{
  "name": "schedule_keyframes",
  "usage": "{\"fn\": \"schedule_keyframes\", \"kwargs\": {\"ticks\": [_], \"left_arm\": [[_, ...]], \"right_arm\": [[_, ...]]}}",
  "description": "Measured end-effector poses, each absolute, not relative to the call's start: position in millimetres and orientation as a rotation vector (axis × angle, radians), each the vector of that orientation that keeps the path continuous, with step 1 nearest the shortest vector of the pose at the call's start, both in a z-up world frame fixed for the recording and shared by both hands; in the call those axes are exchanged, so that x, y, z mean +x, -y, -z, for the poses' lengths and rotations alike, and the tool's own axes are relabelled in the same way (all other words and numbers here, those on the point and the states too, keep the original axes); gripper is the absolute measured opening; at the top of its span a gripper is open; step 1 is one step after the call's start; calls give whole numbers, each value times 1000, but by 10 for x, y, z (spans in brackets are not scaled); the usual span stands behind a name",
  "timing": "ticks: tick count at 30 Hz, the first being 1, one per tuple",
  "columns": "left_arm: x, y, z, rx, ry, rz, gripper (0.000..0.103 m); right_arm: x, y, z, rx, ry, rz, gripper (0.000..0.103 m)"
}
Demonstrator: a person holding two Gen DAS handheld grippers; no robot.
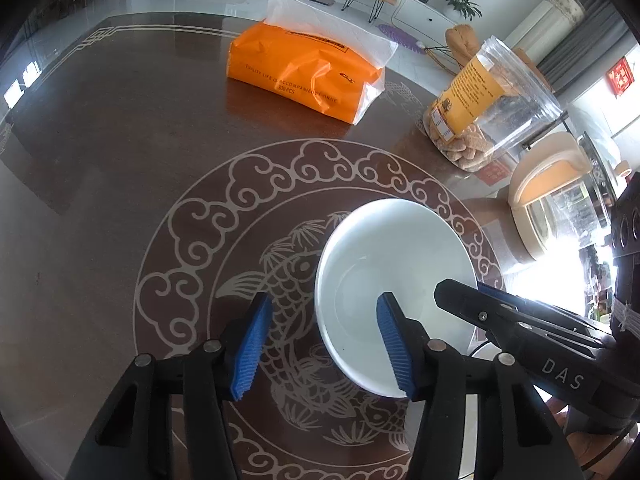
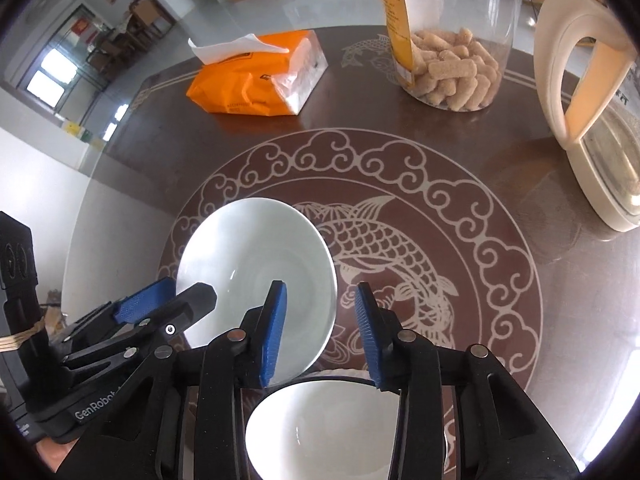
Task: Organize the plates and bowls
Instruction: 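Close the left tool on a white bowl rim while the right tool grips it, then carry the plain white bowl with both tools and lower it into the blue scalloped bowl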
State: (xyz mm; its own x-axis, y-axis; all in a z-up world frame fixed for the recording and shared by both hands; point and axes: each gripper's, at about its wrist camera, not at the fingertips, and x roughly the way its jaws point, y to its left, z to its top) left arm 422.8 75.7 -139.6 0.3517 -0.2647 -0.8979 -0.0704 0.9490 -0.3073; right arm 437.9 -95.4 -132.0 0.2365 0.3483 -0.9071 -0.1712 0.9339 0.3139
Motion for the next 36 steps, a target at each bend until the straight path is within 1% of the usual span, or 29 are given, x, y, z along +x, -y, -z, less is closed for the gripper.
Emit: {"fn": "schedule_keyframes", "kwargs": {"ticks": [1,2,5,6,7,8,9,11,15,19,23,30,36], "left_arm": [[4228,-747,1417,-315,-1218,133,43],[4230,-742,1435,-316,-1223,135,41],[4220,-725,1447,-321,-1221,136,30],[4221,-712,1445,-315,-1219,141,21],[4220,-696,1437,-300,-1214,139,16],[4219,-685,1429,-282,-1204,129,14],[4216,-681,1422,-269,-1195,121,10],[4215,-709,1427,-282,-1198,117,10],[4162,-743,1340,-277,-1175,117,9],[4076,-777,1087,-264,-1130,116,10],[3911,-811,751,-261,-1084,126,10],[3324,-741,179,-226,-1024,166,11],[2663,-562,-30,-211,-999,225,11]], "right_arm": [[4376,947,1337,159,-1289,-357,35],[4370,939,1357,155,-1292,-356,31],[4350,919,1395,144,-1299,-352,29],[4349,919,1401,140,-1299,-349,28],[4355,924,1407,143,-1300,-345,25],[4357,936,1409,148,-1301,-341,16],[4356,949,1406,154,-1301,-338,12],[4358,948,1399,157,-1300,-336,10],[4327,933,1349,152,-1283,-342,10],[4275,925,1202,164,-1254,-357,9],[4176,932,922,187,-1206,-379,9],[3702,1001,339,172,-1135,-419,9],[3041,1175,32,153,-1105,-423,9]]}}
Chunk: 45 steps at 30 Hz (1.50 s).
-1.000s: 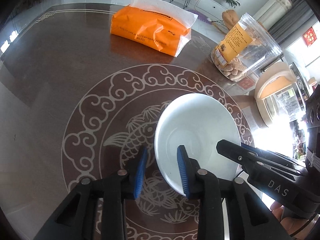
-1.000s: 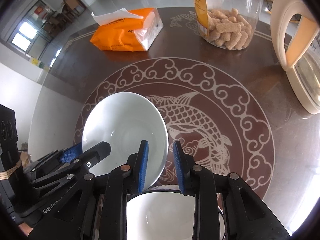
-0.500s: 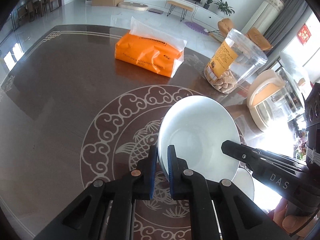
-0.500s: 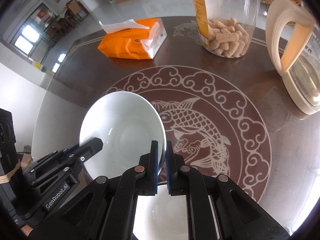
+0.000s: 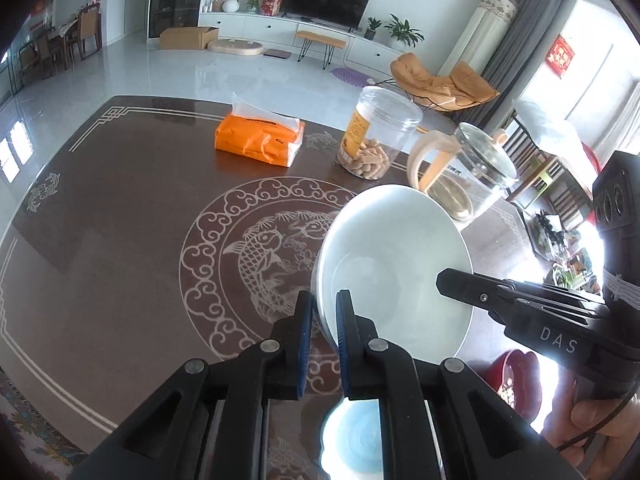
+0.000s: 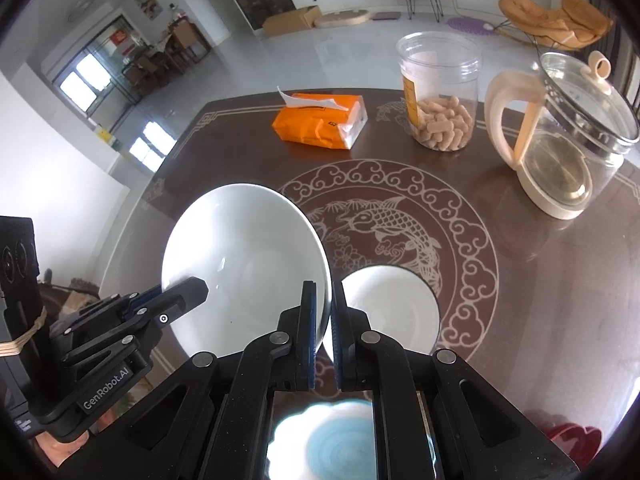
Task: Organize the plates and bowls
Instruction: 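Carry the plain white bowl with both tools and lower it into the blue scalloped bowl, then open both tools to release the white bowl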
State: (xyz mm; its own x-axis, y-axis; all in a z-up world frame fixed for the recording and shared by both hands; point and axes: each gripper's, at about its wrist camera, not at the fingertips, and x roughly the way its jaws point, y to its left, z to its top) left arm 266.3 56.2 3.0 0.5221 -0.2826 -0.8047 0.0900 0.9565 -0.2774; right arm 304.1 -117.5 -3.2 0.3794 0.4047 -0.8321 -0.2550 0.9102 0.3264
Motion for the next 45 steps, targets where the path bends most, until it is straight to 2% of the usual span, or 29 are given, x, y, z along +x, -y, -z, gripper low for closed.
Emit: {"fn": "schedule_keyframes", "kwargs": {"ticks": [8,20,35,45], "left_arm": [[1895,-303,245,-221,-1023,283,11],[1558,56,994,-175,-1143,309,11],[1577,97,1245,-157,-1205,308,11],[1576,130,1217,-131,-1139,289,13]], "right_arm": [[2215,1477,214,166,-1138,-395,9],[1779,1827,969,215,-1248,-310,10],[1764,1869,1227,225,-1295,-298,10],[1761,1870,1245,233,-1265,-309,14]]}}
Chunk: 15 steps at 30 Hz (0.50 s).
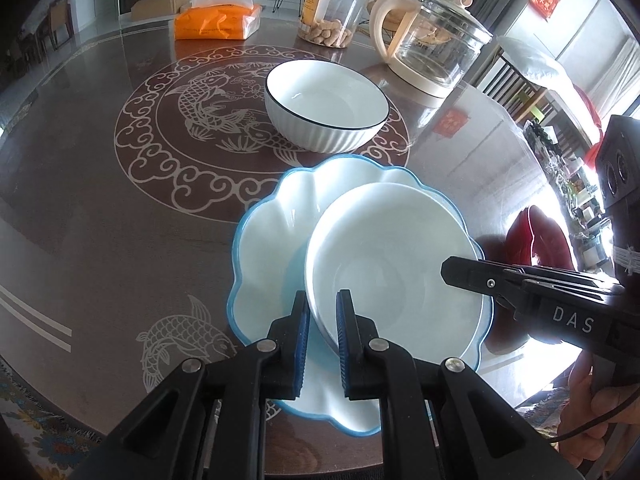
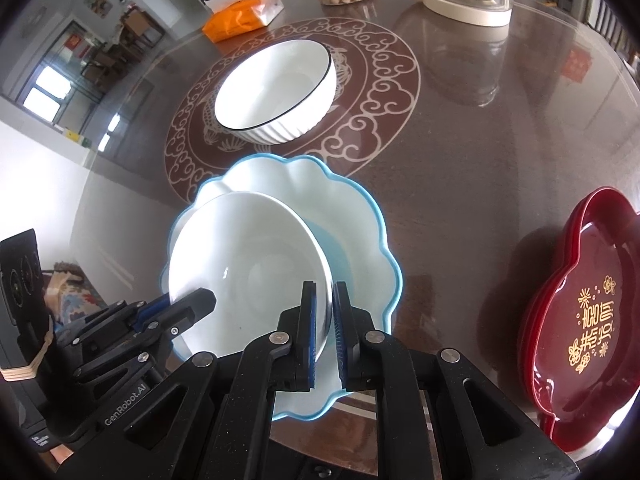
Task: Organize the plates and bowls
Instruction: 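Open both tools to release the white bowl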
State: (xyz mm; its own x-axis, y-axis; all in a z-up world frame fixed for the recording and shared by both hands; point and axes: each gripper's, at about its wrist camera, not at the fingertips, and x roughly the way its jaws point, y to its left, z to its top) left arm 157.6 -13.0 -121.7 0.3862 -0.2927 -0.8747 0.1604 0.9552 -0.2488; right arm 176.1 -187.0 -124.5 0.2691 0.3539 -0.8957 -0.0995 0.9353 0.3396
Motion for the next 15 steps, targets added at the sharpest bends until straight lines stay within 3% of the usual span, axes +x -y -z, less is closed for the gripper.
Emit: {"fn": "schedule_keyframes", "kwargs": {"ticks": [5,10,13,15], "left_arm": [[1579,139,1177,-112,-1121,276,21],[1459,47,942,-109,-987,195,75],[1356,17,775,-82,-897,164,81],[1305,8,707,-71,-871,158,83]], "right_arm": [[1745,1884,1272,254,-1226,-315,20],[1656,1925,1101,251,-1116,-301,39],[1510,1950,898,241,-1011,-279,56],[1372,1910,761,188,-936,-243,60]]}}
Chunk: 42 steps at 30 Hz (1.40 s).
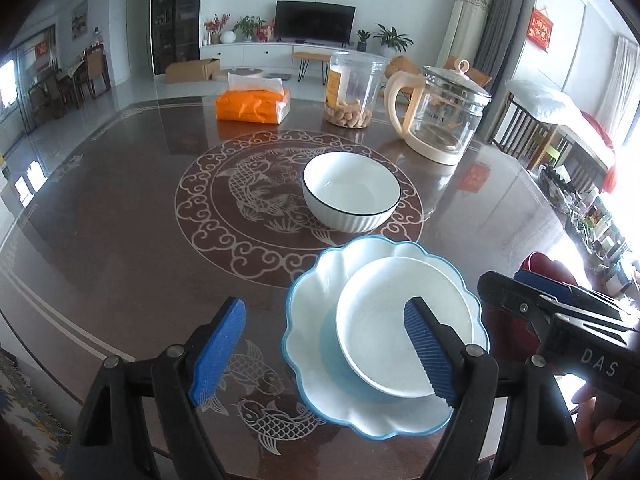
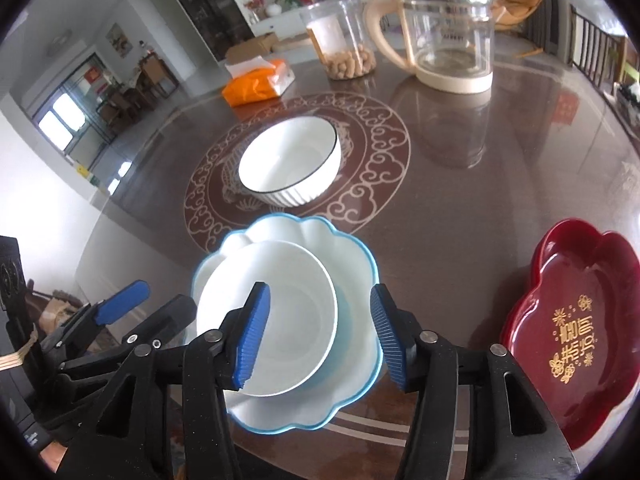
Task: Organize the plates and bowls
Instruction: 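Open both tools to release the white bowl, then move both tools to the black-rimmed ribbed white bowl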
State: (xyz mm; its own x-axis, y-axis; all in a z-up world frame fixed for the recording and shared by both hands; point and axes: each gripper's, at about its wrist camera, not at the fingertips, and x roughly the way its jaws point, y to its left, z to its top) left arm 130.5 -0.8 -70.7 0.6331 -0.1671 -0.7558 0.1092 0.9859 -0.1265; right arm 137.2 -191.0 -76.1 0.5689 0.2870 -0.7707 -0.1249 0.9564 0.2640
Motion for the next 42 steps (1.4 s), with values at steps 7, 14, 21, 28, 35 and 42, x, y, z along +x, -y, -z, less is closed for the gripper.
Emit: {"fn": "schedule_keyframes", "kwargs": {"ticks": [7,14,21,28,35,42], "left_arm": [[1139,-7,648,-38,-830,106,86],[1031,-135,629,-34,-826,50,86],[935,-320,548,-33,-791,3,86],[962,-322,517,7,-784,-16,86],[981,-263,511,61,-774,-32,86],[1035,-264,563,70,-794,-31,86]], "right_arm": [[938,1699,656,19,-793,-103,73],[756,1791,678,-1,-738,-26,73],[657,2010,498,24,-662,61,77],[638,2025,395,29,-644,69,77],[677,2040,390,47,-654,55,77],[657,1996,394,17,-644,33,77]]}}
